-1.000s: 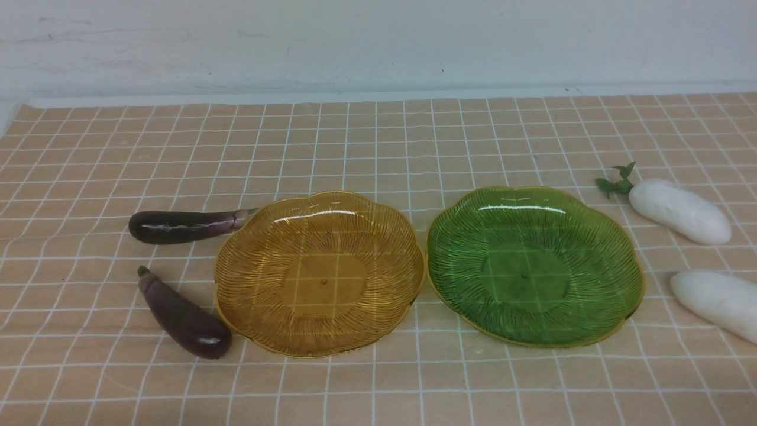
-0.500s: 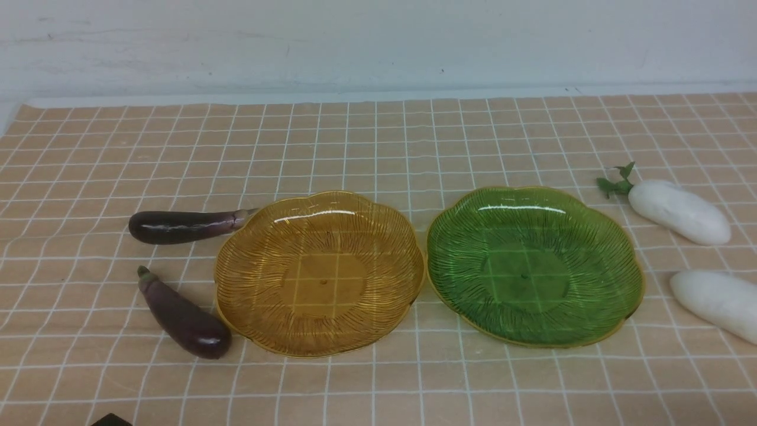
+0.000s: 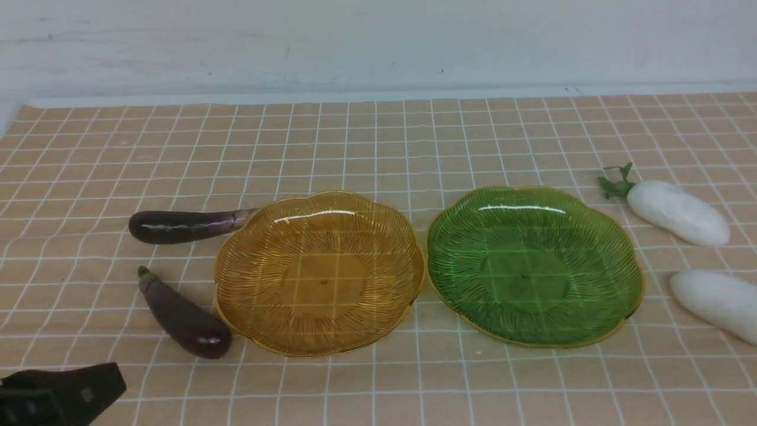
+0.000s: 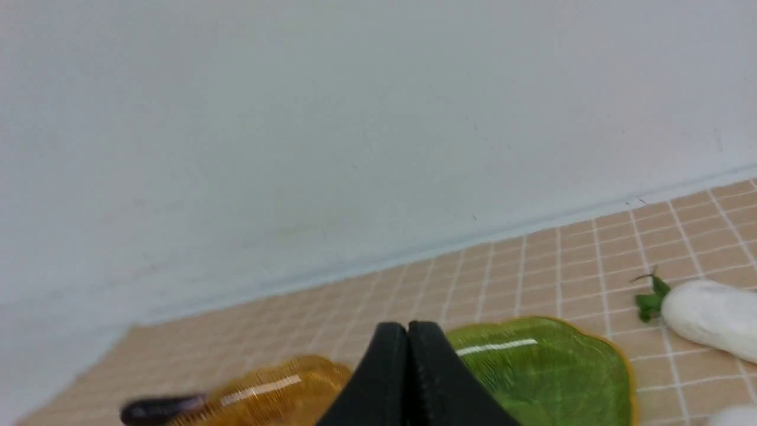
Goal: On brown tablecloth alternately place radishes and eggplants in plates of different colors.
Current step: 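Pick up the eggplant and place it in the yellow plate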
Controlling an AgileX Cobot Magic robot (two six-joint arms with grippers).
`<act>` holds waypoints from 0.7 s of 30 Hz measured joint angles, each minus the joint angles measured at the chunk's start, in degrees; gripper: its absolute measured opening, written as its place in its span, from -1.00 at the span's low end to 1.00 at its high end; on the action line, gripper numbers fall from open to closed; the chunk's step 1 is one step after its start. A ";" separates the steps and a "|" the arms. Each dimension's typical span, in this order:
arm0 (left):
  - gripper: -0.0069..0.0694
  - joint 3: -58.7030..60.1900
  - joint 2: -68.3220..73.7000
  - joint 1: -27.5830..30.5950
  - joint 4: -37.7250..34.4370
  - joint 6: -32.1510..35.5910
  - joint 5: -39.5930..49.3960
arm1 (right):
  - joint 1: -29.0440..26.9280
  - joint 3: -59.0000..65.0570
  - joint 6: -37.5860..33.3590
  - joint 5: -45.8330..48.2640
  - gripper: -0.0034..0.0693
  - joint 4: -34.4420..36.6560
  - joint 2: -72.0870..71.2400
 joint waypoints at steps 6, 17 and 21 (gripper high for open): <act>-0.70 -8.74 20.31 0.00 21.42 -5.18 10.53 | 0.00 -4.99 0.00 16.01 -0.94 -9.80 12.05; 0.47 -21.22 51.48 0.00 41.37 -25.54 4.36 | 0.00 -5.24 -1.23 19.76 -0.94 -13.50 21.31; 0.67 -26.09 60.41 0.00 41.63 -27.18 3.38 | 0.00 -5.24 -1.72 19.77 -0.94 -13.50 21.31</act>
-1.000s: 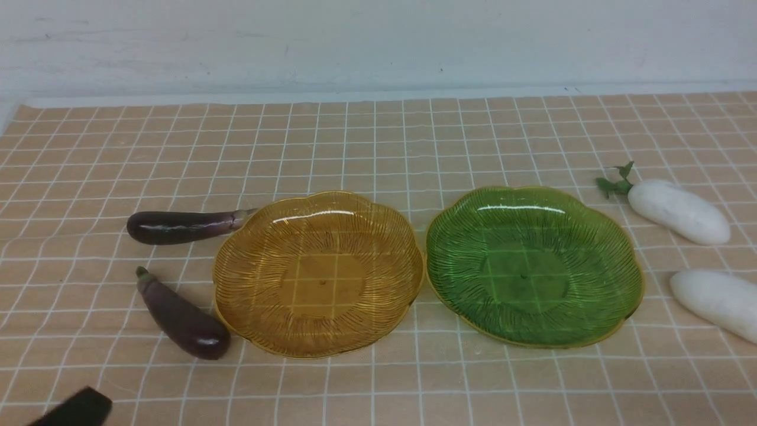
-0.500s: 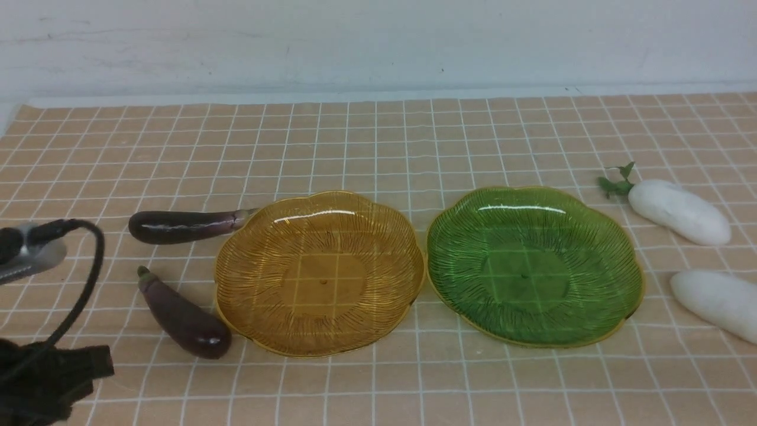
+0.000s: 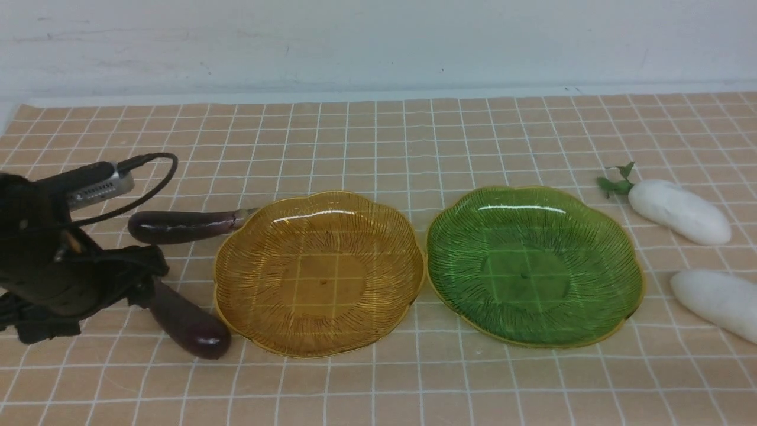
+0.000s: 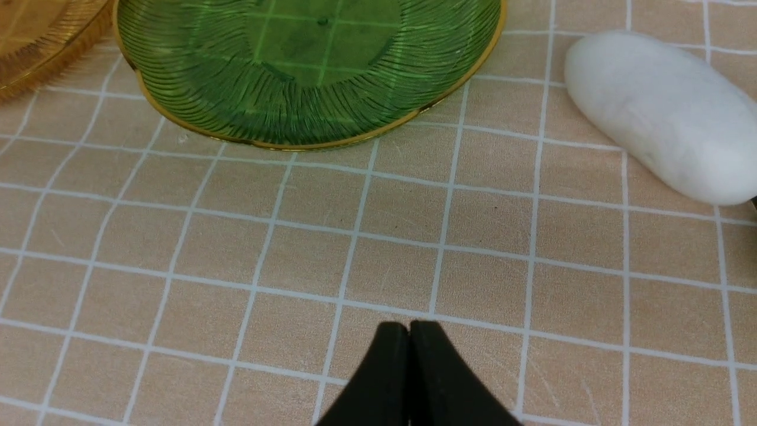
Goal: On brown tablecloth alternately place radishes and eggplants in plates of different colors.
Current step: 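Pick up the eggplant and place it in the yellow plate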
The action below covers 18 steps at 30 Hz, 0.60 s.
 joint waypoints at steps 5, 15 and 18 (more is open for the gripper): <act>0.70 -5.40 9.29 0.00 0.12 -2.58 -4.84 | 0.00 0.00 -0.21 0.00 -0.94 0.00 0.00; 0.63 -7.26 18.77 -0.11 0.12 -9.01 -8.40 | 0.00 0.00 -0.21 -0.05 -0.94 0.00 0.00; 0.22 -7.37 20.22 -0.66 0.14 -7.25 -7.62 | 0.00 0.00 -0.21 -0.05 -0.94 0.00 0.00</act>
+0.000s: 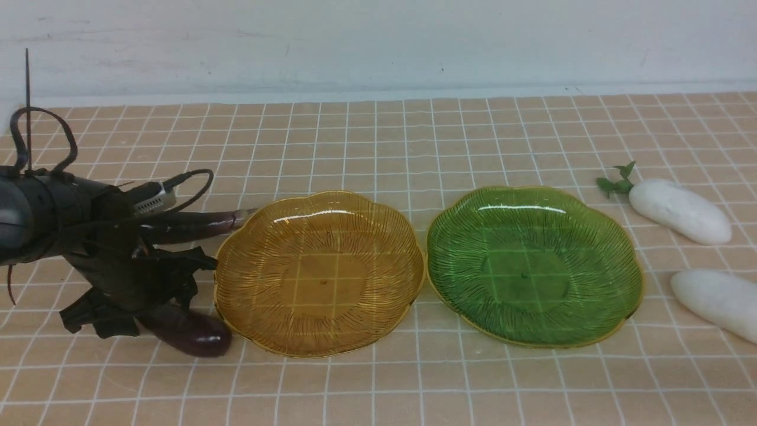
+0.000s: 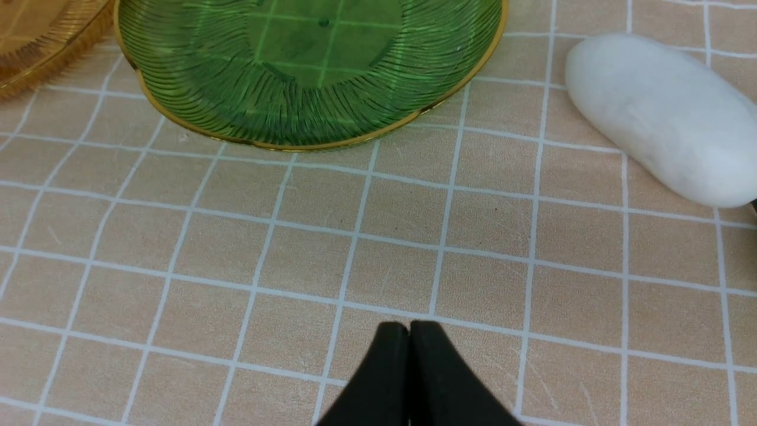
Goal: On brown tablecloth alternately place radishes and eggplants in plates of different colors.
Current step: 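Pick up the eggplant and place it in the yellow plate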
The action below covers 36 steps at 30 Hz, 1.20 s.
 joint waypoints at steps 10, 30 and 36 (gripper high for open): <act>-0.21 -9.10 -5.40 -0.37 -0.92 10.80 9.07 | 0.00 0.00 0.00 -0.05 -0.94 0.12 0.00; 0.57 -33.10 7.16 -11.86 -2.82 32.34 18.12 | 0.00 -9.68 1.37 8.27 -0.94 -2.95 6.10; -0.66 -40.01 10.51 -1.81 -1.06 46.14 28.39 | 0.00 -9.73 1.44 8.27 -0.94 -2.95 6.27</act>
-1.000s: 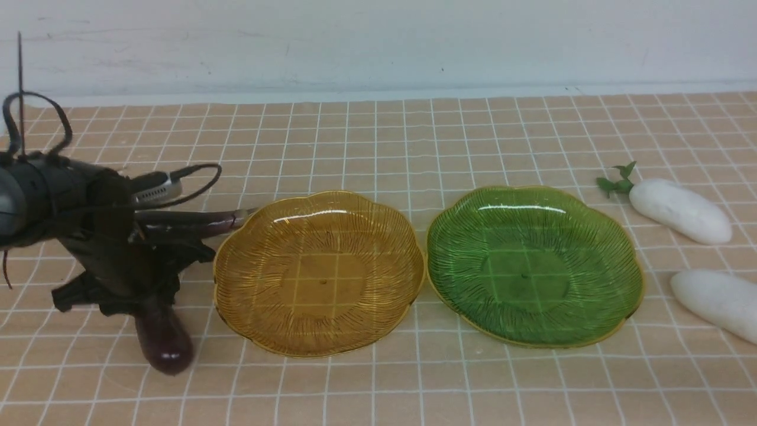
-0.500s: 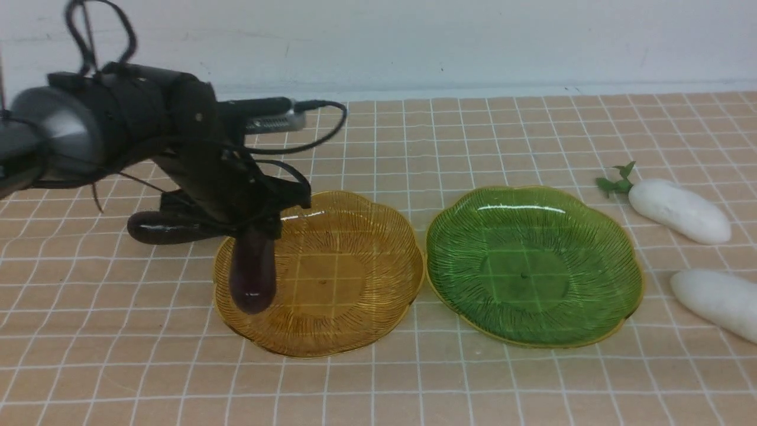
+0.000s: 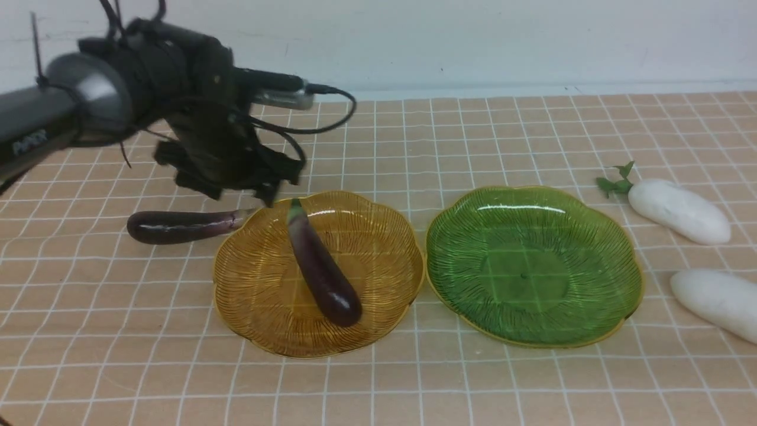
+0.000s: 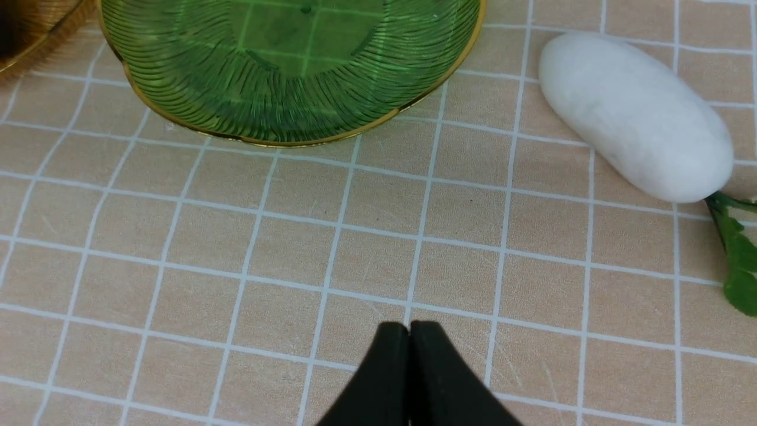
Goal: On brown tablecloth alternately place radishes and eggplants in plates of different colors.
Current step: 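Pick up the eggplant and place it in the yellow plate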
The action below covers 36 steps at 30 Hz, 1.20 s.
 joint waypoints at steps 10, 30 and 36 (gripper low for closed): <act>-0.56 -7.23 7.20 4.19 -4.18 12.48 0.92 | 0.00 0.00 0.03 0.00 -0.94 0.00 0.00; 0.61 -8.67 14.19 3.66 -3.48 27.17 -3.53 | 0.00 0.00 0.53 -0.55 -0.94 -0.06 0.00; 0.00 -8.79 15.06 3.66 -0.80 26.63 -4.21 | 0.00 0.00 0.70 -1.04 -0.94 -0.06 0.00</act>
